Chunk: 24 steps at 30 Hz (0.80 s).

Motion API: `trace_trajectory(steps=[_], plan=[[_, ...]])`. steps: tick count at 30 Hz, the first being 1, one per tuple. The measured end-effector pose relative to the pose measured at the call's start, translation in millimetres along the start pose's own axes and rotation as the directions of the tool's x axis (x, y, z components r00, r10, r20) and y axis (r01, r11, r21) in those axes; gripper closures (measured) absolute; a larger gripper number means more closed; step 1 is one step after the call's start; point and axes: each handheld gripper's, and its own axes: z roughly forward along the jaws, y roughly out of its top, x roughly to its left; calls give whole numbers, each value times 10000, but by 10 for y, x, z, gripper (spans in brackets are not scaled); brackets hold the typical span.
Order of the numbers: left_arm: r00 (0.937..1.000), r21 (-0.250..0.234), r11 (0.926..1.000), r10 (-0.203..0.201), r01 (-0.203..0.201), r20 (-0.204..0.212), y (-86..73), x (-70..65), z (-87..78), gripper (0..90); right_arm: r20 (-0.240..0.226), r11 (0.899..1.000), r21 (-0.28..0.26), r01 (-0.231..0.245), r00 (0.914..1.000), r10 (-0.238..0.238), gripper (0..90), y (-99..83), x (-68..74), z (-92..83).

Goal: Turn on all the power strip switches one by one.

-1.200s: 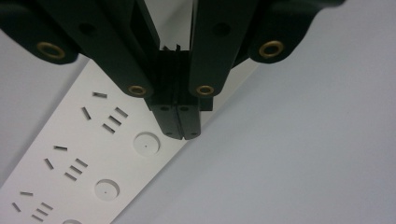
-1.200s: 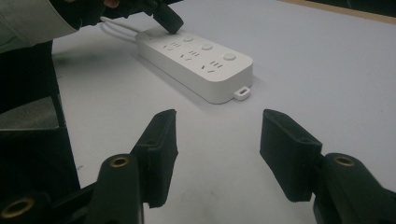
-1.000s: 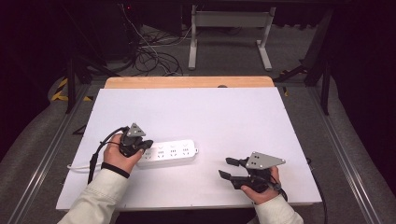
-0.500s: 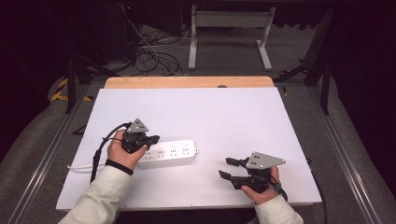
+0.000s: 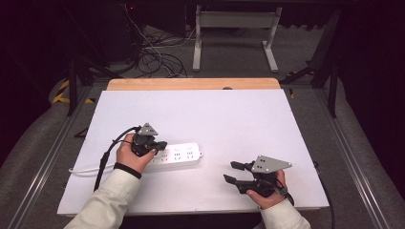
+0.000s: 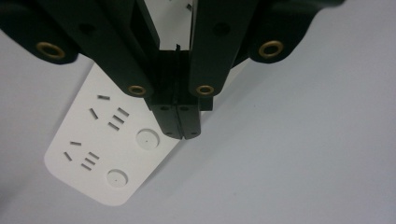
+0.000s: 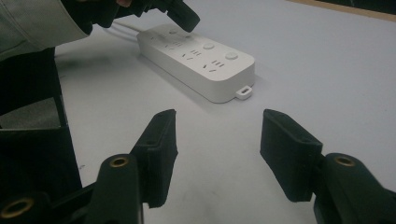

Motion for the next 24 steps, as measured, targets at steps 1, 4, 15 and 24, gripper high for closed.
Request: trace_trajectory(steps=[1,4,15,24], plan=[[10000,-10,10000,-28,28,-30,-1,1,7,900,-1,10000,3,4,10000,-4,469,0,-1,0],[10000,156,9999,22,-22,-36,-4,2,19,900,-10,10000,19,5,10000,-5,469,0,1,2],[9998,317,9995,-75,81,-202,-6,-15,30,900,-8,10000,11,0,10000,0,466,1,3,-1],[9994,397,9990,-187,198,-284,-4,-29,44,900,-6,10000,12,1,10000,-1,465,3,5,-1]])
